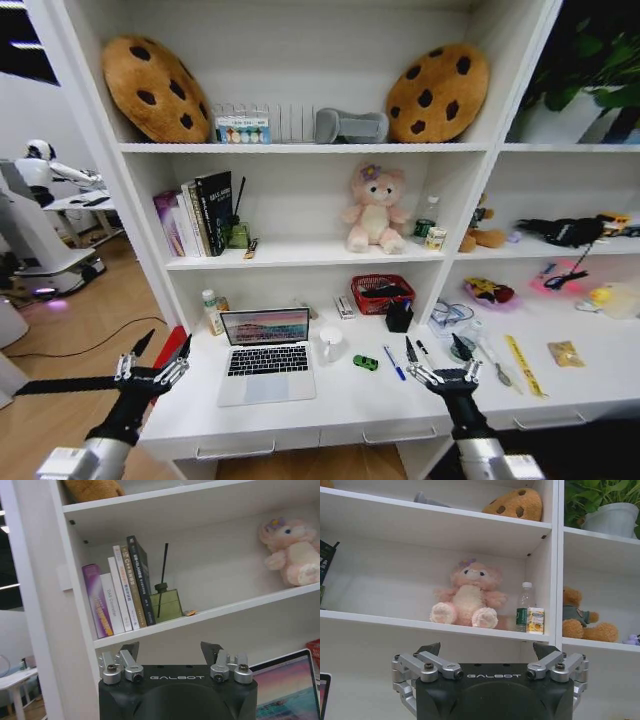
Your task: Organize the objects on the table.
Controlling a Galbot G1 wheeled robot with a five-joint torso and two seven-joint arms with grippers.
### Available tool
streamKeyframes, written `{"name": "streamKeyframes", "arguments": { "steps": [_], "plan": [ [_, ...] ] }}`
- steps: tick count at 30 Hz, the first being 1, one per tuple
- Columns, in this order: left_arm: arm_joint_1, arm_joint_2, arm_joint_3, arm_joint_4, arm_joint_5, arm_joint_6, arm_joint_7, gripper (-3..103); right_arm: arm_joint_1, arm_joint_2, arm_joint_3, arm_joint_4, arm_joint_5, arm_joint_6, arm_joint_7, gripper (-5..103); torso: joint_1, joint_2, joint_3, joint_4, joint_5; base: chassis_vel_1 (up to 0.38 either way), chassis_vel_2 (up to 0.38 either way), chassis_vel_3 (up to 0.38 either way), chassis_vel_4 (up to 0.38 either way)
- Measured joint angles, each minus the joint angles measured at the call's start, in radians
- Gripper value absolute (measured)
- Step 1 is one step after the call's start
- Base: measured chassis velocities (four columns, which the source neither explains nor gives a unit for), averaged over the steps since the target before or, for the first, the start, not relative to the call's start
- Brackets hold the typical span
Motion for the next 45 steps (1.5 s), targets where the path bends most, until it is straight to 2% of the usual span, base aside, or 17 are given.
{"name": "streamKeyframes", "arguments": {
  "steps": [1, 3, 4, 5, 7, 8, 10, 13, 15, 16, 18, 19, 20, 24, 34, 44, 45],
  "plan": [
    [-0.006, 0.042, -0.011, 0.011, -0.023, 0.003, 0.006, 64, 0.003, -0.002, 0.001, -0.005, 0.002, -0.001, 0.007, 100, 0.0, 0.0, 0.0, -0.0002, 0.0002, 0.0, 0.0, 0.0, 0.0],
    [-0.012, 0.079, -0.025, 0.025, -0.042, 0.005, 0.009, 64, 0.005, -0.004, 0.002, -0.011, 0.003, -0.001, 0.011, 100, 0.001, 0.0, 0.0, -0.0001, 0.0001, 0.0, 0.0, 0.0, 0.0],
    [-0.027, 0.149, -0.057, 0.063, -0.074, 0.007, 0.022, 54, 0.008, -0.006, 0.005, -0.02, 0.003, -0.001, 0.016, 100, 0.002, -0.001, 0.001, -0.0002, -0.0001, 0.0, 0.0, 0.0, 0.0],
    [-0.027, 0.149, -0.057, 0.063, -0.074, 0.007, 0.022, 54, 0.008, -0.006, 0.005, -0.02, 0.003, -0.001, 0.016, 100, 0.002, -0.001, 0.001, -0.0002, -0.0001, 0.0, 0.0, 0.0, 0.0],
    [-0.055, 0.227, -0.076, 0.122, -0.1, 0.007, 0.048, 43, 0.01, -0.009, 0.006, -0.033, 0.003, -0.001, 0.02, 100, 0.002, -0.001, 0.001, -0.0003, 0.0001, 0.0, 0.0, 0.0, 0.0],
    [-0.055, 0.227, -0.076, 0.122, -0.1, 0.007, 0.048, 43, 0.01, -0.009, 0.006, -0.033, 0.003, -0.001, 0.02, 100, 0.002, -0.001, 0.001, -0.0003, 0.0001, 0.0, 0.0, 0.0, 0.0],
    [-0.095, 0.3, -0.067, 0.202, -0.095, 0.006, 0.069, 32, 0.016, -0.017, 0.008, -0.046, 0.003, -0.001, 0.024, 100, 0.002, -0.001, 0.001, -0.0003, -0.0001, 0.0, 0.0, 0.0, 0.0],
    [-0.116, 0.33, -0.058, 0.239, -0.081, 0.005, 0.084, 26, 0.02, -0.022, 0.009, -0.053, 0.003, -0.002, 0.025, 100, 0.002, -0.001, 0.001, 0.0, -0.0002, 0.0, 0.0, 0.0, 0.0],
    [-0.169, 0.381, -0.046, 0.317, -0.067, -0.004, 0.152, 15, 0.029, -0.033, 0.013, -0.071, 0.004, -0.004, 0.025, 100, 0.002, -0.001, 0.001, 0.0, -0.0001, 0.0, 0.0, 0.0, 0.0],
    [-0.169, 0.381, -0.046, 0.317, -0.067, -0.004, 0.152, 15, 0.029, -0.033, 0.013, -0.071, 0.004, -0.004, 0.025, 100, 0.002, -0.001, 0.001, 0.0, -0.0001, 0.0, 0.0, 0.0, 0.0],
    [-0.216, 0.419, -0.041, 0.383, -0.068, -0.043, 0.243, 5, 0.037, -0.042, 0.017, -0.091, 0.008, -0.005, 0.025, 100, 0.002, -0.001, 0.001, -0.0001, -0.0001, 0.0, 0.0, 0.0, 0.0],
    [-0.216, 0.419, -0.041, 0.383, -0.068, -0.043, 0.243, 5, 0.037, -0.042, 0.017, -0.091, 0.008, -0.005, 0.025, 100, 0.002, -0.001, 0.001, -0.0001, -0.0001, 0.0, 0.0, 0.0, 0.0],
    [-0.241, 0.443, -0.037, 0.42, -0.068, -0.065, 0.297, 0, 0.045, -0.047, 0.017, -0.103, 0.009, -0.005, 0.025, 100, 0.002, -0.001, 0.001, -0.0002, 0.0, 0.0, 0.0, 0.0, 0.0],
    [-0.3, 0.5, -0.008, 0.499, -0.069, -0.09, 0.381, 0, 0.066, -0.056, 0.017, -0.126, 0.013, -0.007, 0.028, 100, 0.001, -0.001, 0.001, 0.0, 0.0, 0.0, 0.0, 0.0, 0.0],
    [-0.422, 0.614, 0.098, 0.646, -0.066, -0.117, 0.52, 0, 0.077, -0.065, 0.022, -0.162, 0.016, -0.005, 0.022, 100, 0.001, -0.001, 0.001, -0.0001, 0.0, 0.0, 0.0, 0.0, 0.0],
    [-0.56, 0.681, 0.221, 0.716, -0.075, -0.118, 0.557, 0, 0.092, -0.065, 0.018, -0.184, 0.013, -0.001, 0.016, 100, 0.001, -0.001, 0.001, -0.0002, 0.0002, 0.0, 0.0, 0.0, 0.0],
    [-0.618, 0.691, 0.29, 0.731, -0.087, -0.113, 0.554, 0, 0.096, -0.065, 0.017, -0.191, 0.013, 0.0, 0.015, 100, 0.001, -0.001, 0.001, -0.0001, 0.0003, 0.0, 0.0, 0.0, 0.0]
  ]
}}
